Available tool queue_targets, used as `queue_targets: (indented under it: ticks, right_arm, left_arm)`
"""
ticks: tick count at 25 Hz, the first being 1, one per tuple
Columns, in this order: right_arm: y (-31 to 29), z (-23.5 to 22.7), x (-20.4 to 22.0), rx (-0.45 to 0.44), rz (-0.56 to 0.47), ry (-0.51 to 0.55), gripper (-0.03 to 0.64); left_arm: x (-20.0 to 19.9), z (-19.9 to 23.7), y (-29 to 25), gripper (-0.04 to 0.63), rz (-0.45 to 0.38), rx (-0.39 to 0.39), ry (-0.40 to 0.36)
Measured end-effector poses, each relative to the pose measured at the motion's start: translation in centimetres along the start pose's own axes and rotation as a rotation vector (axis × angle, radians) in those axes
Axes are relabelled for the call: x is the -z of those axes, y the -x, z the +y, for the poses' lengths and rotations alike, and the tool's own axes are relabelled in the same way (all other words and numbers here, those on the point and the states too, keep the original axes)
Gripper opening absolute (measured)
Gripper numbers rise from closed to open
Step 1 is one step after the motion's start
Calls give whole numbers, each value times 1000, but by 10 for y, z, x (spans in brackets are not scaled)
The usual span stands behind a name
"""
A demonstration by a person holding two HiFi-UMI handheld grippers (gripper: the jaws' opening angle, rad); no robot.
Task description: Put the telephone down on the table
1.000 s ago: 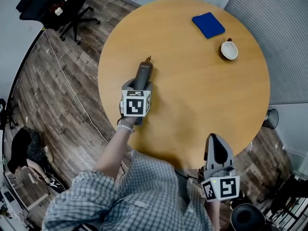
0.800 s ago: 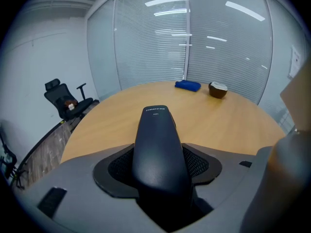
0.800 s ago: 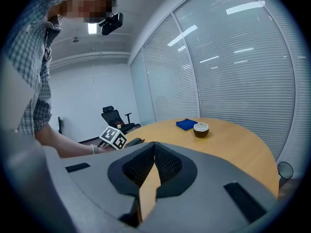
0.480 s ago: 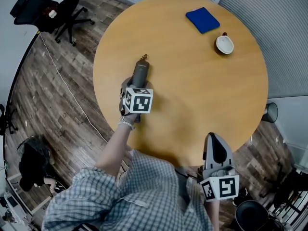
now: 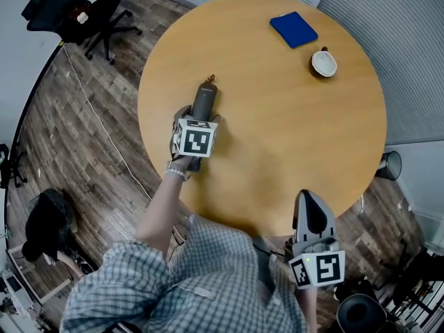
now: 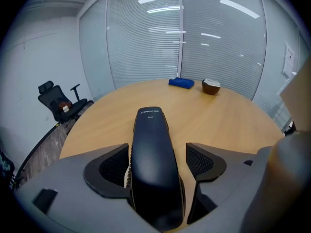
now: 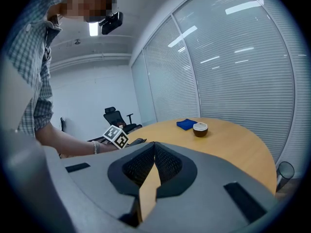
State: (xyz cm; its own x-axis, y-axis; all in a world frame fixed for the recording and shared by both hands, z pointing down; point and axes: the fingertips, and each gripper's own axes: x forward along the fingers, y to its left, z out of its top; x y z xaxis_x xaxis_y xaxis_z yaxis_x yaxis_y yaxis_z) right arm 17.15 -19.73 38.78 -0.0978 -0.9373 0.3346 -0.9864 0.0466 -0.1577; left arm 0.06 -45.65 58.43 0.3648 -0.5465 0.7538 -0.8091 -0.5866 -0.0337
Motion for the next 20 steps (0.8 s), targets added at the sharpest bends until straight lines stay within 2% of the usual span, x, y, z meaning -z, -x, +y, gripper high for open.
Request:
queue_targets:
  ticks: [5,11,16,20]
  right_arm:
    - [11,3,-1,-27,-18,11,10]
    - [29,7,-5,-63,-52,30,10]
    - [51,6,-8,-81,-84,46,10]
    - [66,3,-12,-90,-120,61,11]
  left_arm:
    - [-8,-3,31,359,-64,-9,21]
    - [-29,-28,88,357,-190,21,15]
    - [-46,-71,146,354,-316,87,-30]
    - [-52,-109,192,296,-405,147,-54]
